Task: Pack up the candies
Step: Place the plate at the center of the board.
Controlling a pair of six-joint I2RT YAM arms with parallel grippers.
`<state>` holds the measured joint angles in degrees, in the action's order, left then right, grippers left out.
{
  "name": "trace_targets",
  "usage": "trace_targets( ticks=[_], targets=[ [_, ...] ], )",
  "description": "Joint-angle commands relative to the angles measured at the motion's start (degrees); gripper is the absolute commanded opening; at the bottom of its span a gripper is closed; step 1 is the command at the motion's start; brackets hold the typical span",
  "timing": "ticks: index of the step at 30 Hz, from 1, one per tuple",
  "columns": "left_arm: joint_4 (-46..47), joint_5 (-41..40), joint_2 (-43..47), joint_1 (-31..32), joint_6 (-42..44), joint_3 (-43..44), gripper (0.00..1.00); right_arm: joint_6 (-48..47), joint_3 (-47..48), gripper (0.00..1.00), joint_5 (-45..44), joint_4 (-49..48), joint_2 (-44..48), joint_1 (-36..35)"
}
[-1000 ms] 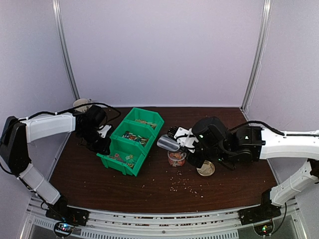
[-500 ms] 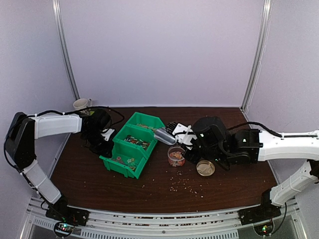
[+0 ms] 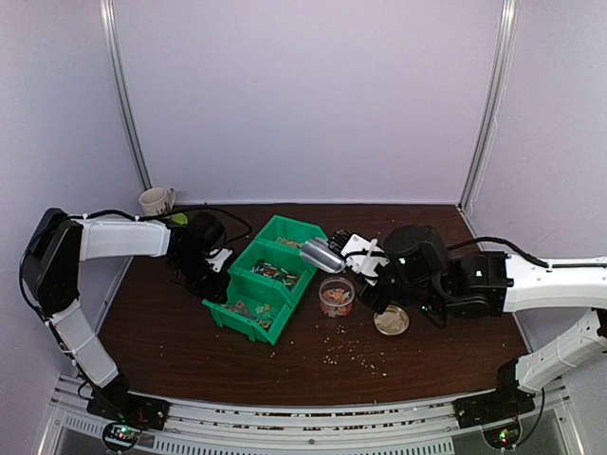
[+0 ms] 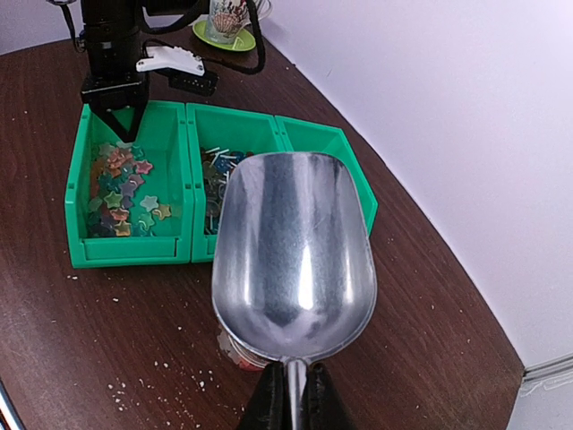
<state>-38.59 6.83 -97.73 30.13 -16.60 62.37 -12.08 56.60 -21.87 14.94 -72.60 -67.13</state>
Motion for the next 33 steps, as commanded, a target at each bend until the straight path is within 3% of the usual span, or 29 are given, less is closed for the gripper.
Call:
trace_targets(
  ticks=[1,19,25,33],
  targets=[
    [2.5,1.98,-0.23,0.74,0.67,1.99,0.0,-0.01,-0.79,0.0,-1.42,-2.15,1.53,-0.15],
    [0.96,0.95,-0.61,0.98,0.84,2.38,0.19,-0.36,-0.71,0.0,-1.69,-2.38,1.68,-0.2],
    [0.29,-0.47,3.15,1.03,0.79,2.51,0.29,-0.66,-0.45,0.0,-1.95,-2.09,1.94,-0.15],
    [-1.29,-1.18,7.0,1.01,0.59,4.16,0.32,-0.85,-0.56,0.0,-2.14,-2.81,1.7,-0.21]
  ],
)
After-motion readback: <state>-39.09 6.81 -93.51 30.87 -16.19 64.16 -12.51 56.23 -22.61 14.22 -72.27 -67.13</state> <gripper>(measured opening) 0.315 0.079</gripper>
